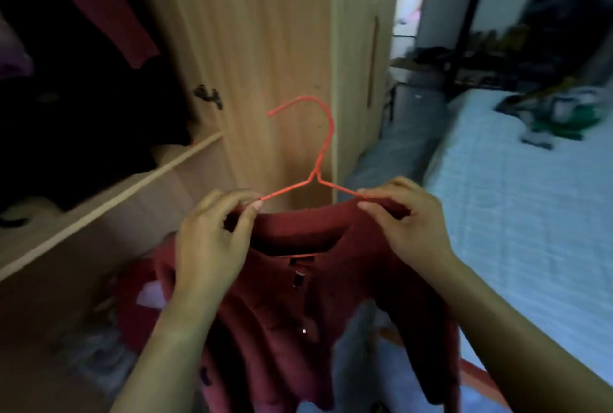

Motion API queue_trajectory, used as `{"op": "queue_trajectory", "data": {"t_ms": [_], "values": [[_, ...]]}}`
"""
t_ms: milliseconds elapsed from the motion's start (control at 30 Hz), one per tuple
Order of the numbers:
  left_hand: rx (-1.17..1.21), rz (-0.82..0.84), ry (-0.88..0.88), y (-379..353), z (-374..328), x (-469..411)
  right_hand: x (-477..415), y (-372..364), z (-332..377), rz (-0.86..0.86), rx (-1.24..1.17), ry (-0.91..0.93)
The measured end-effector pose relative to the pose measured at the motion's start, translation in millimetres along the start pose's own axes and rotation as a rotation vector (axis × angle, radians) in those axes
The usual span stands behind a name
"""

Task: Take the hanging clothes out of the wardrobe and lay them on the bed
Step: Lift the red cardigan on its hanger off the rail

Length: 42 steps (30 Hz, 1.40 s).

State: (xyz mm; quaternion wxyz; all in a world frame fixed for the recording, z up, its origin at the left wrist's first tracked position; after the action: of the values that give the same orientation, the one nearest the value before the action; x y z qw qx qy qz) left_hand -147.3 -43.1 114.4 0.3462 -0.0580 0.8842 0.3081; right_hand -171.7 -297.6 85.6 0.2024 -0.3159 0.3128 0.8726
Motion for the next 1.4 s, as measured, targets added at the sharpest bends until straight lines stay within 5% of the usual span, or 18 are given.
{"op": "queue_trajectory", "data": {"t_ms": [400,700,833,967,1167,1400], "values": [[0.416,0.367,-0.125,-271,-107,-40,35,205,-140,-0.256,0.447,-0.295],[0.370,0.545,-0.236,-511,-170,-139,-31,290,-346,-0.362,0.491,-0.422],[0.241,0.695,-0.232,-634,-156,-154,-39,298,-457,-0.299,0.519,-0.525],[0.071,0.890,-0.190,-719,-124,-141,-22,279,-561,-0.007,0.671,-0.739],[-0.079,1.055,-0.145,-728,-82,-77,11,217,-573,0.301,0.746,-0.683],[-0.267,1.045,0.078,-629,-14,-11,41,134,-515,0.536,0.673,-0.643]]}}
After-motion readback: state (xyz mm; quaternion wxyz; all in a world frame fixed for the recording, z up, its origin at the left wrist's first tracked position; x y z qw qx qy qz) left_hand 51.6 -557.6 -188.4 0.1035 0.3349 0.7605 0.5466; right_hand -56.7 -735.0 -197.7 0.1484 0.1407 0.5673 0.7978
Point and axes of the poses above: each hand's wrist, its own x-axis away from the middle knuckle, its own y-axis out of the back of the hand, z = x × y, the point moved 8 cm from there along -x, towards the middle knuckle, and after that the axes turned 6 degrees about x, right-handed, at the moved point
